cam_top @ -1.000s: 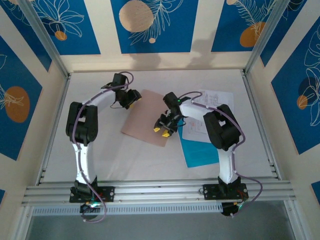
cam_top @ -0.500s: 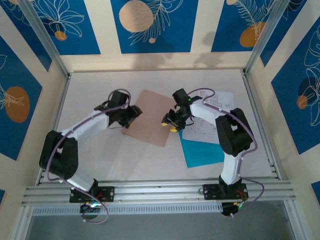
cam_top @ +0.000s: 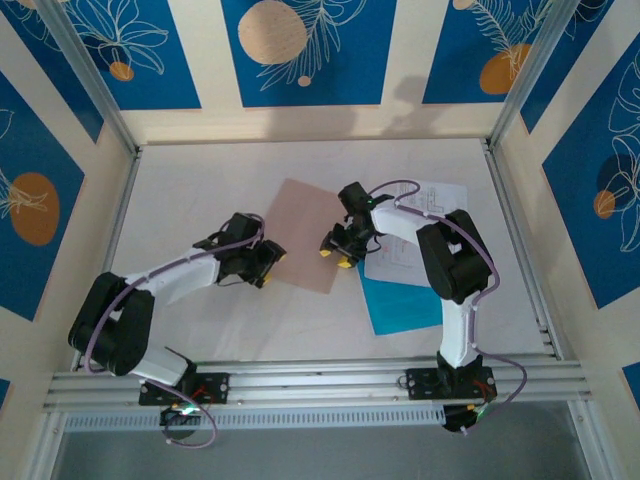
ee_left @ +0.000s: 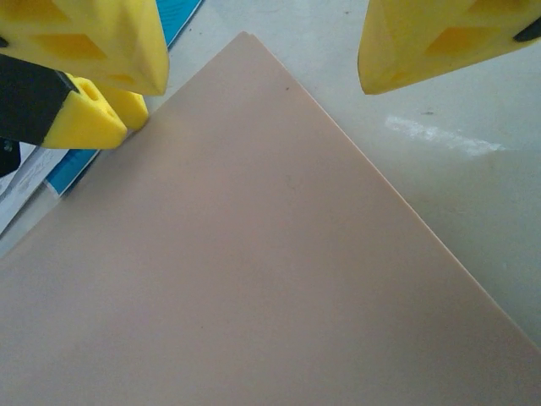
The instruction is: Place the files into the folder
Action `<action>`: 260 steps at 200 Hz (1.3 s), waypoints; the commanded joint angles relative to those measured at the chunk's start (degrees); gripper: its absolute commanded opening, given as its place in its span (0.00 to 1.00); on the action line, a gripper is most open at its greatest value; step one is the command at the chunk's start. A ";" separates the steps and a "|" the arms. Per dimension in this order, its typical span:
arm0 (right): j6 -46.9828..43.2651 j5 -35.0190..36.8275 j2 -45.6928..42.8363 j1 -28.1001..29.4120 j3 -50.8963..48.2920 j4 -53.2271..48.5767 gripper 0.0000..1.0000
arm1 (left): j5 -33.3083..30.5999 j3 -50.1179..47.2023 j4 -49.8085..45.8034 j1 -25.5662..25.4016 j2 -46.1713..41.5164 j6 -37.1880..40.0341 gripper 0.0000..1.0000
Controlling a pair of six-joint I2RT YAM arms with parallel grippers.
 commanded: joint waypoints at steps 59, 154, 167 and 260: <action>0.04 0.41 1.80 0.54 1.30 -0.98 0.51 | -0.37 -2.80 2.56 -0.65 -1.72 -2.56 0.60; -0.56 1.65 3.56 0.36 0.33 -3.33 0.51 | -1.33 -8.77 15.68 -2.00 -0.64 -6.82 0.58; -0.62 1.65 3.66 0.37 0.40 -3.55 0.51 | -1.38 -8.62 16.45 -2.30 0.11 -7.36 0.57; -0.97 1.30 4.05 0.02 0.46 -3.77 0.51 | -4.94 -8.50 16.55 -3.93 2.05 -8.42 0.51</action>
